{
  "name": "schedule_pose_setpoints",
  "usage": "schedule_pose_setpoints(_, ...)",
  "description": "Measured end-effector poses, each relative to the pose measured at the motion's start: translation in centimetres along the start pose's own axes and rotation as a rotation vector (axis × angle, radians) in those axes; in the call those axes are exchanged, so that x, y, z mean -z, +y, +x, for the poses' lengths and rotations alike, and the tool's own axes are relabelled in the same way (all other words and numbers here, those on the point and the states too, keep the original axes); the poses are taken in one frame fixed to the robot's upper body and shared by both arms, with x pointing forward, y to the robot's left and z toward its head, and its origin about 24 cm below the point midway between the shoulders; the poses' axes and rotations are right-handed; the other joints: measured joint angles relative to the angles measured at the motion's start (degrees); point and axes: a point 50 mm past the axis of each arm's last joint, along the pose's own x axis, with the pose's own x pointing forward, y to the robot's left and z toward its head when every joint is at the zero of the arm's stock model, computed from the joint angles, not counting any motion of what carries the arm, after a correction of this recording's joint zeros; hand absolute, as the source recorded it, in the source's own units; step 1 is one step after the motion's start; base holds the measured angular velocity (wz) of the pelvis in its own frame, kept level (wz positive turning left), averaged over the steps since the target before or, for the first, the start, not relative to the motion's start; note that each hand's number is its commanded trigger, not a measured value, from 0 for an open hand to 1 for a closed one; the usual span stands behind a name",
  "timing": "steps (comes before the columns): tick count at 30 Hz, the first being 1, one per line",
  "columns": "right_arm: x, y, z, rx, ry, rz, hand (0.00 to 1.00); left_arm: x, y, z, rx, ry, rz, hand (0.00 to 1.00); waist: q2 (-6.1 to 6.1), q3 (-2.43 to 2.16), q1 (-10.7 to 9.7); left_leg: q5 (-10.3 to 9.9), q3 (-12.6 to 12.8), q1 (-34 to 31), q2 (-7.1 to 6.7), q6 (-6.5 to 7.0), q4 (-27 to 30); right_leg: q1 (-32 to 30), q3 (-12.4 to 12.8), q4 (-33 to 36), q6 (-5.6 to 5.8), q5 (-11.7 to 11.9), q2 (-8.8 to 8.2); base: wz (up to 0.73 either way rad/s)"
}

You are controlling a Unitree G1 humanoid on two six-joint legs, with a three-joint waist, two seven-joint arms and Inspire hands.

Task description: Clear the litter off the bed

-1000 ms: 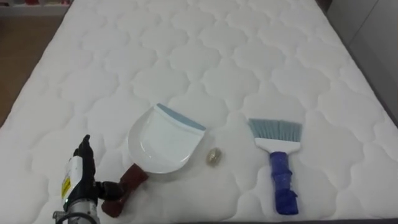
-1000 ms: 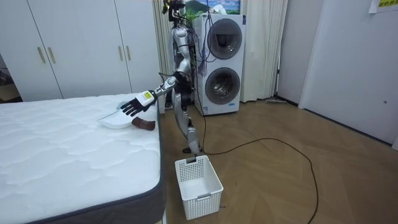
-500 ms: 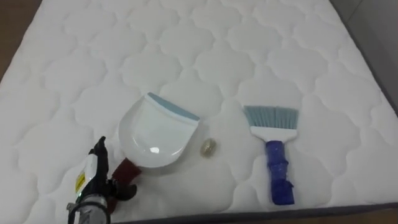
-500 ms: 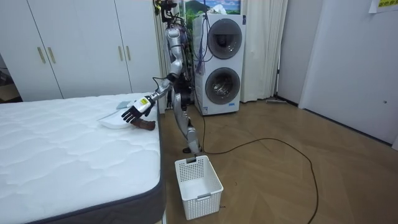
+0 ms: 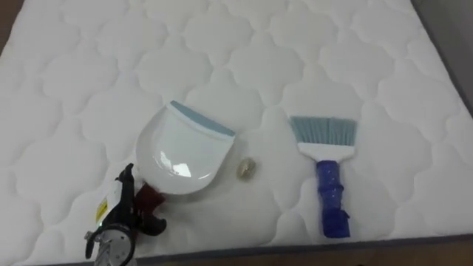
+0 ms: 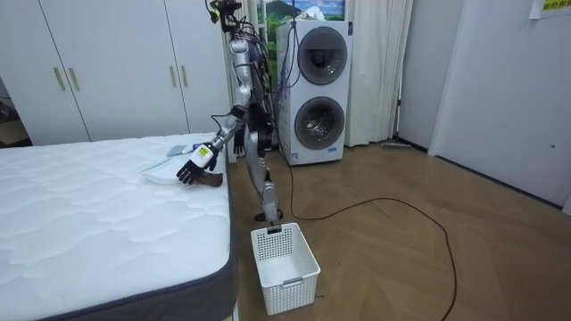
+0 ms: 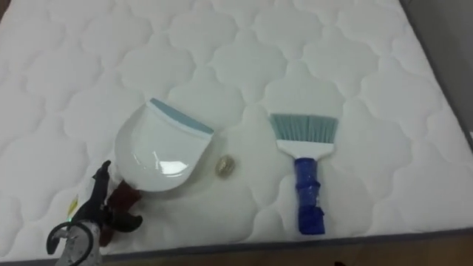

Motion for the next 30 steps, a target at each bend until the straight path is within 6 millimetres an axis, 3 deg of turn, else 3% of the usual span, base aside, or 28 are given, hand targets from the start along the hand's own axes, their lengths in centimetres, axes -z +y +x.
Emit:
schedule_pose_setpoints(6, -0.3, 0.03, 0.05, -0.015, -0.006, 0.034, 0.0, 0.46, -0.27, -0.03, 0.009, 0.035, -0.01, 0.0, -0.02, 0.03, 0.0, 0.0, 0.2, -1.9, 0.09, 0.0, 0.4, -2.1, -0.4, 0.4, -0.06, 0.0, 0.05, -0.04)
schedule_pose_setpoints(17, 0.0, 0.12, 0.03, -0.029, 0.015, 0.115, 0.0, 0.51, -0.29, -0.01, 0.01, 0.039, -0.009, 0.0, -0.85, 0.51, 0.0, 0.1, 0.5, -4.4, 0.11, 0.09, 2.5, -5.1, -0.3, 3.5, -0.87, -1.1, -0.3, 0.0)
schedule_pose_setpoints(30, -0.62, 0.08, 0.11, -0.033, -0.007, 0.084, 0.0, 0.64, -0.16, 0.18, 0.003, 0.063, -0.03, 0.0, -0.6, 0.48, -0.1, 0.2, 0.4, -5.7, 0.19, 0.05, 3.0, -6.1, -0.7, 3.9, -1.01, -1.0, -0.37, 0.03)
